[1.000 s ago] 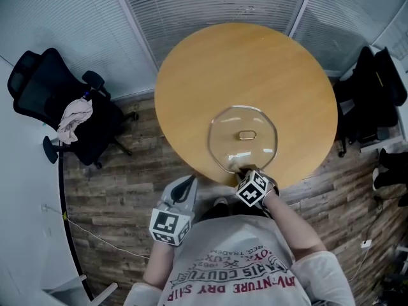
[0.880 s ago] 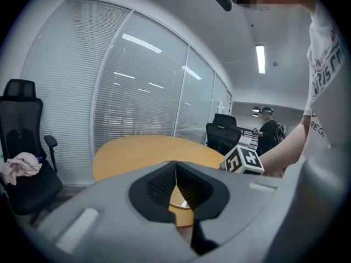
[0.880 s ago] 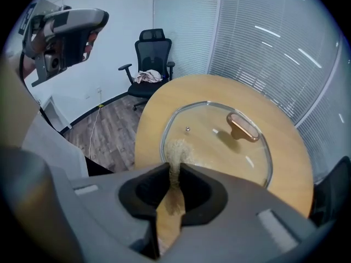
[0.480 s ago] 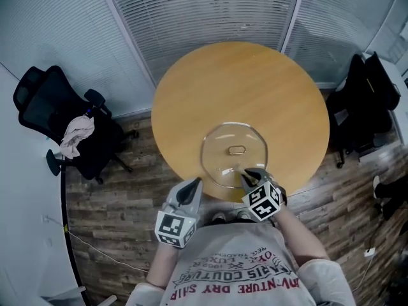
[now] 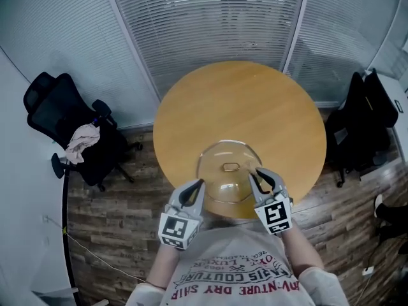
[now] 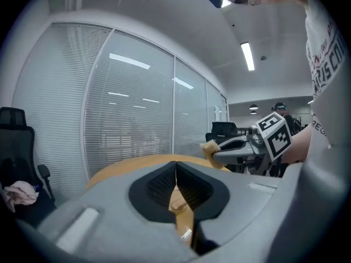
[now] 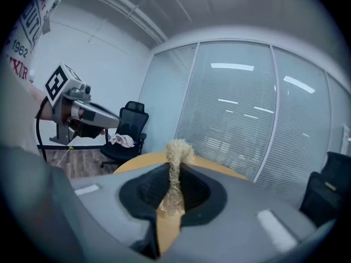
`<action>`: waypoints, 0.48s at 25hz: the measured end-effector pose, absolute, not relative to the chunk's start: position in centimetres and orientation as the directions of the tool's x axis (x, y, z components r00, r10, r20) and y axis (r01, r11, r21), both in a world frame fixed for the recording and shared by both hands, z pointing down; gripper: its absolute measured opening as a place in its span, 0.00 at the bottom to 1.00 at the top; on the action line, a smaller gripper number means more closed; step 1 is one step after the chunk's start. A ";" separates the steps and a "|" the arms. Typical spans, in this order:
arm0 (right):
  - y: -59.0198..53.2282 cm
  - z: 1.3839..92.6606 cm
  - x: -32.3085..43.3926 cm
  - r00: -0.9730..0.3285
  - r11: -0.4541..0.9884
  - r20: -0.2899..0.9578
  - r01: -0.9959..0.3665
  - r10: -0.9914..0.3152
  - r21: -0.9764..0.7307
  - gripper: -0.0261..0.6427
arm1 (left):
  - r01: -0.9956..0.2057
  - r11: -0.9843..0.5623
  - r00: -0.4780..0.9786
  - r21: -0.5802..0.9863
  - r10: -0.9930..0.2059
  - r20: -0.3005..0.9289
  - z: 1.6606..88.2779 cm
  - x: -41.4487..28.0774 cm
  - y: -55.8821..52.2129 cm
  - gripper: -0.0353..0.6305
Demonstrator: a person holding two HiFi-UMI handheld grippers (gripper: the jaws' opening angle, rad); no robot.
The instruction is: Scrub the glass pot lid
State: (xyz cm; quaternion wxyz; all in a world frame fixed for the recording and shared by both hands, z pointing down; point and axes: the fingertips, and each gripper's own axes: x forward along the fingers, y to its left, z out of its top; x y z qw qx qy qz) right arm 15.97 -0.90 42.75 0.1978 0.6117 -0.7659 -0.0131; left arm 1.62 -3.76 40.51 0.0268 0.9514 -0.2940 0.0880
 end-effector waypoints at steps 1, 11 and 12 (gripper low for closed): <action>-0.7 42.2 16.4 -0.173 0.242 0.265 -0.936 -0.949 0.254 0.11 | -0.572 -0.820 0.807 -0.003 -0.563 0.179 40.3 1.8 -3.8 0.07; -0.4 41.6 19.6 -0.201 0.219 0.181 -0.972 -0.963 0.086 0.11 | -0.613 -0.790 0.776 -0.029 -0.609 0.163 39.4 3.9 -4.0 0.07; -0.3 41.4 19.7 -0.204 0.220 0.171 -0.972 -0.964 0.079 0.11 | -0.620 -0.784 0.770 -0.030 -0.616 0.166 39.5 3.9 -4.1 0.07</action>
